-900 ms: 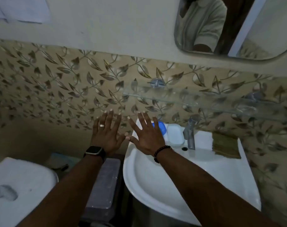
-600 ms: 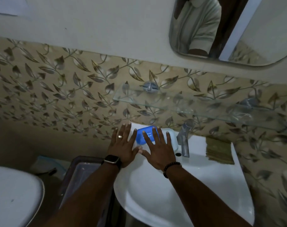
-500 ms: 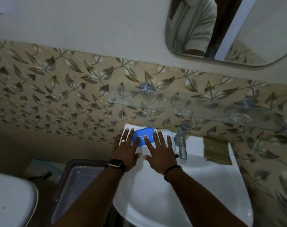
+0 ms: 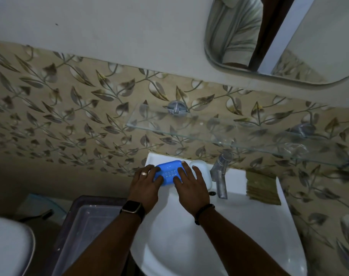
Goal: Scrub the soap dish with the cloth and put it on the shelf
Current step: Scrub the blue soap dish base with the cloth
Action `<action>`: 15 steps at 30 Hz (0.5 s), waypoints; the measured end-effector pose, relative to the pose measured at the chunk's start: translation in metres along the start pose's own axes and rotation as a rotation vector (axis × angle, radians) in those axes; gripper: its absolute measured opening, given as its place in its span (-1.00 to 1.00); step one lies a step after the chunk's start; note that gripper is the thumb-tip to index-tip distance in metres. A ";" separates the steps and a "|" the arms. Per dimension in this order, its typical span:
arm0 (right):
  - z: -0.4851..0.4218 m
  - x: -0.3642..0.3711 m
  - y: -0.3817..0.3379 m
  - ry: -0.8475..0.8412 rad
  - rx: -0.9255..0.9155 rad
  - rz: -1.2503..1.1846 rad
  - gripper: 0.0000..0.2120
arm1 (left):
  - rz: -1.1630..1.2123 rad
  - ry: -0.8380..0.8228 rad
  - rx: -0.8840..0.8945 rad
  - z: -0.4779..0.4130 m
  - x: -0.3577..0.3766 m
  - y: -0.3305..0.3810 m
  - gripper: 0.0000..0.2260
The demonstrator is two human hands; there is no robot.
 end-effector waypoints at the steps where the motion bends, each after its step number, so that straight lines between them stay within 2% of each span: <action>1: 0.001 -0.010 -0.002 0.058 -0.018 -0.003 -0.76 | 0.041 0.045 0.025 0.004 -0.007 0.001 -0.79; 4: 0.009 -0.038 -0.005 0.218 -0.040 0.005 -0.71 | 0.133 0.135 0.045 0.012 -0.027 0.003 -0.84; 6: 0.020 -0.056 -0.002 0.298 -0.024 0.021 -0.66 | 0.284 0.172 -0.016 0.013 -0.039 0.003 -0.85; 11: 0.059 -0.099 0.017 0.477 0.072 0.090 -0.77 | 1.008 0.136 -0.543 0.014 -0.025 0.005 -0.60; 13: 0.074 -0.109 0.024 0.526 0.074 0.116 -0.82 | 1.245 0.073 -0.663 0.011 -0.010 0.021 -0.68; 15: 0.093 -0.113 0.038 0.520 0.072 0.144 -0.85 | 1.403 0.005 -0.674 0.006 -0.006 0.049 -0.82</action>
Point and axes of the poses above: each hand's wrist, its own z-axis away from the middle knuckle, its own x-axis out of the palm, y = z × x, the point moved 10 cm from there along -z, towards the middle knuckle, and after that the axes turned 1 degree about -x, right-handed, at the moved point
